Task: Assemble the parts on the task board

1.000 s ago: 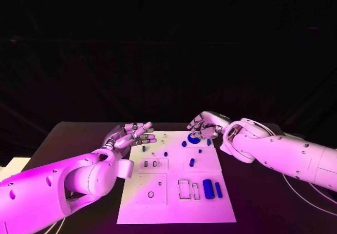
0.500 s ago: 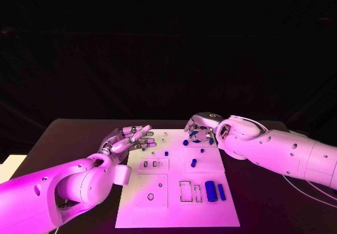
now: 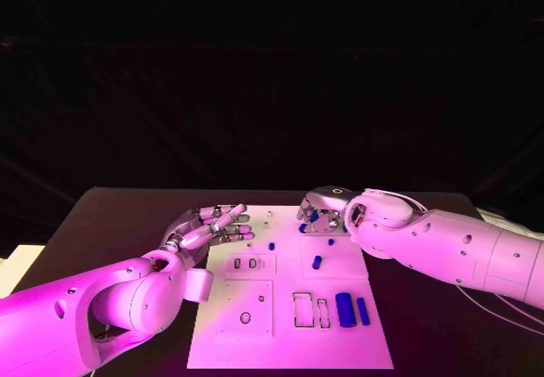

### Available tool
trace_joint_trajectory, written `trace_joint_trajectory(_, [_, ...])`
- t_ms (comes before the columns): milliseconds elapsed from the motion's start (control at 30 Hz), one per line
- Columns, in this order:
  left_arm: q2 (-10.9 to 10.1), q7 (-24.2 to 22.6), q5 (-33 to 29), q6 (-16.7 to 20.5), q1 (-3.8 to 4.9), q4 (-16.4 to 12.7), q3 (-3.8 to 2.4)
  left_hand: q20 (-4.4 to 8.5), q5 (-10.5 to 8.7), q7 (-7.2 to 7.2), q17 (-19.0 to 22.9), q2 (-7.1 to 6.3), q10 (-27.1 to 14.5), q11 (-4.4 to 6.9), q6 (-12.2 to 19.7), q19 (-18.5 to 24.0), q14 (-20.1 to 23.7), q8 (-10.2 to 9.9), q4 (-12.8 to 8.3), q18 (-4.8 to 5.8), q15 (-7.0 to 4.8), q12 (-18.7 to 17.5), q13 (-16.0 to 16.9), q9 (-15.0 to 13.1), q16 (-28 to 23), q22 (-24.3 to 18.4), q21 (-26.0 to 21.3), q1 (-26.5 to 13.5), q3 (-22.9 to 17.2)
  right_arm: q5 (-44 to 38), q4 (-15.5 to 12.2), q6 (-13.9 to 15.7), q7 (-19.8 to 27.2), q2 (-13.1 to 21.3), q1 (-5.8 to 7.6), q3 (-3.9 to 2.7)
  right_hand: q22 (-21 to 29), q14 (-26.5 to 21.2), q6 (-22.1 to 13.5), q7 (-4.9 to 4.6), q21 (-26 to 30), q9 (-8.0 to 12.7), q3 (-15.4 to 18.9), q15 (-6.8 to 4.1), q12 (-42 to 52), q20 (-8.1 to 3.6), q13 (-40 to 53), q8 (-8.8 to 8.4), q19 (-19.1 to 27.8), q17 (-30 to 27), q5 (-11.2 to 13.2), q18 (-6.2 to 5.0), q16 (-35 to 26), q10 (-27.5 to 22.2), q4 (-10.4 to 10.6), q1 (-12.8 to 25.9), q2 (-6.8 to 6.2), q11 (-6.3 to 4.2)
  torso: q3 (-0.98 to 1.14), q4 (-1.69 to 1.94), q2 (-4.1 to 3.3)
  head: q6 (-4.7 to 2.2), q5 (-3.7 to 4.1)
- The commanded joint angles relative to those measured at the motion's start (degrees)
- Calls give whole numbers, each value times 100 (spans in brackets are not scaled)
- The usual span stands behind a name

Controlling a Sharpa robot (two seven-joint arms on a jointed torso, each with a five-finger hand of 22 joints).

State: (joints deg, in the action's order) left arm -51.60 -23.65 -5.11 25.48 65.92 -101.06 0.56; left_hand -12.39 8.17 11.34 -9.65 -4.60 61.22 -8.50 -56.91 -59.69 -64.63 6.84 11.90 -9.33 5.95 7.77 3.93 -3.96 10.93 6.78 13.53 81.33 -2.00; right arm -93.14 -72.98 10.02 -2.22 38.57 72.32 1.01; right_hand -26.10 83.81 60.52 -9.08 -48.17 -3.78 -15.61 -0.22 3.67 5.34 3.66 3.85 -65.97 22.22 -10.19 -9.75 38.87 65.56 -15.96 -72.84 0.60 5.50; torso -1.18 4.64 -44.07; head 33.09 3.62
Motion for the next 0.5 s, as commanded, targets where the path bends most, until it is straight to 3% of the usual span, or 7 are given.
trace_joint_trajectory(33, [-2, -10, -67, -119, 9, -24, -6, 20, 36, 7, -8, 63, 16, -7, -18, -40, -37, -21, -39, -117, 0, -18, 3, 6, 21, -2, 16, 3, -1, -222, -8, -260, -84, -21, 4, -2, -27, -36, 48, 12, -54, -9, -50, -1, -6, 0, -7, -1, 44, 35, 21, -75, 38, -11, -8, 29, 17, -19, 0, 13, -36, 2, 9])
trace_joint_trajectory(267, [-11, 8, -74, -137, 9, -33, -6, 20, 36, 7, -8, 63, 16, -7, -18, -40, -37, -21, -39, -117, 0, -18, 3, 6, 21, -2, 16, 3, -1, -302, 16, -357, -130, -55, 3, -1, -113, -16, 165, 36, -195, -18, -163, -16, 4, -4, -4, 17, 74, 153, 71, -79, 179, 76, 10, 48, 70, -44, -9, 30, -72, 12, 22])
trace_joint_trajectory(367, [-13, 18, -74, -145, 9, -31, -6, 21, 36, 8, -13, 67, 17, -8, -20, -47, -41, -25, -43, -116, -1, -22, 3, 6, 21, -2, 17, 2, 0, -348, 26, -374, -148, -58, 2, -1, -185, -1, 245, 55, -316, -22, -278, -29, 2, -12, -5, 18, 89, 302, 273, -79, 342, 152, 16, 50, 108, -62, -10, 31, -81, 21, 31])
trace_joint_trajectory(500, [-15, 27, -75, -152, 9, -32, -6, 21, 36, 8, -13, 67, 17, -8, -20, -47, -41, -25, -43, -116, -1, -22, 3, 6, 21, -2, 17, 2, 0, -381, 33, -371, -160, -63, 2, -1, -357, 14, 340, 78, -477, -33, -367, -42, 11, -19, 0, 36, 56, 554, 359, -61, 566, 242, 46, 67, 150, -90, -12, 29, -96, 27, 22])
